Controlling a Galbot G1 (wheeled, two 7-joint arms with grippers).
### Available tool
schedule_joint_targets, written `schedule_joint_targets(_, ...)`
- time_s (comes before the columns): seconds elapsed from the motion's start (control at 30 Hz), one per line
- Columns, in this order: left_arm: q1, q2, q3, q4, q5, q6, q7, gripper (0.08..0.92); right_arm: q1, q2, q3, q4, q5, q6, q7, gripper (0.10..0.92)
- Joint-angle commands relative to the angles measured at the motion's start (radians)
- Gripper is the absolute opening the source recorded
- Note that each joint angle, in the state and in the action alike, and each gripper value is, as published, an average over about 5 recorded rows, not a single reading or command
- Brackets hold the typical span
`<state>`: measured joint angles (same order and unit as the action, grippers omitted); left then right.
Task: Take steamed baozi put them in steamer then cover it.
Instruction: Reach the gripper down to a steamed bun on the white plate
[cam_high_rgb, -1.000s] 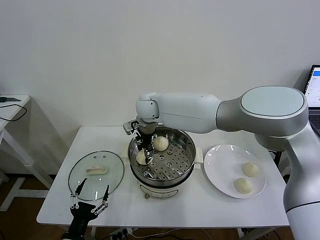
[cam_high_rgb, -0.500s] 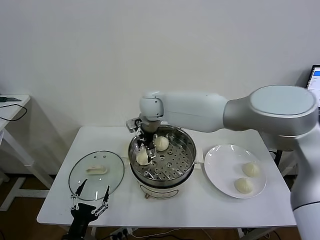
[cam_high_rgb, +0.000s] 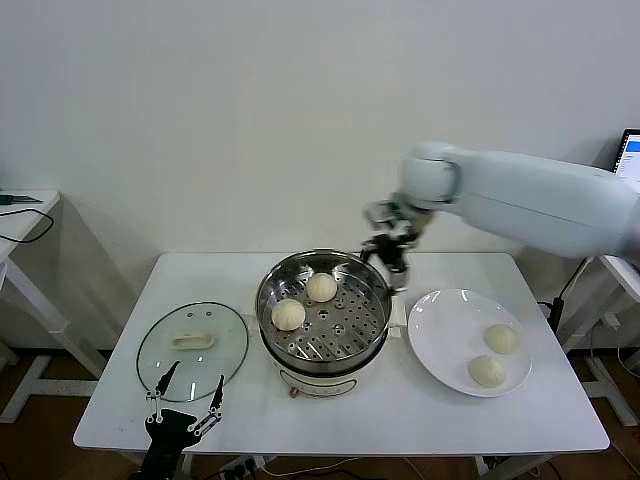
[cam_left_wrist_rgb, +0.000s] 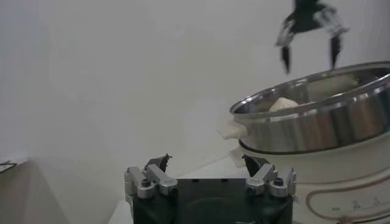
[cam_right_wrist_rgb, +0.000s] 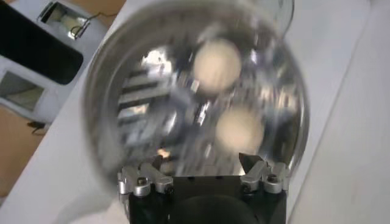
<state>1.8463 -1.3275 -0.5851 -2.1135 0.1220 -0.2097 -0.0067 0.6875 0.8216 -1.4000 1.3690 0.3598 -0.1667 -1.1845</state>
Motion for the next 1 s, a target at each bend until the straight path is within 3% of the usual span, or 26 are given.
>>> schedule_joint_targets(0.03, 0.003, -0.001, 0.002, -0.002, 0.005, -0.001, -0.001, 0.823, -0.123, -0.313, 0.029, 0.020, -0.152, 0.087, -0.053, 0.823)
schedule_joint_targets(0.53, 0.004, -0.003, -0.006, 0.020, 0.004, -0.001, -0.001, 0.823, -0.571, -0.276, 0.312, -0.137, -0.327, 0.100, -0.006, 0.823)
schedule_joint_targets(1.0, 0.002, -0.004, -0.015, 0.028, -0.001, 0.003, -0.004, 0.823, -0.643, -0.198, 0.378, -0.231, -0.361, 0.098, -0.006, 0.823)
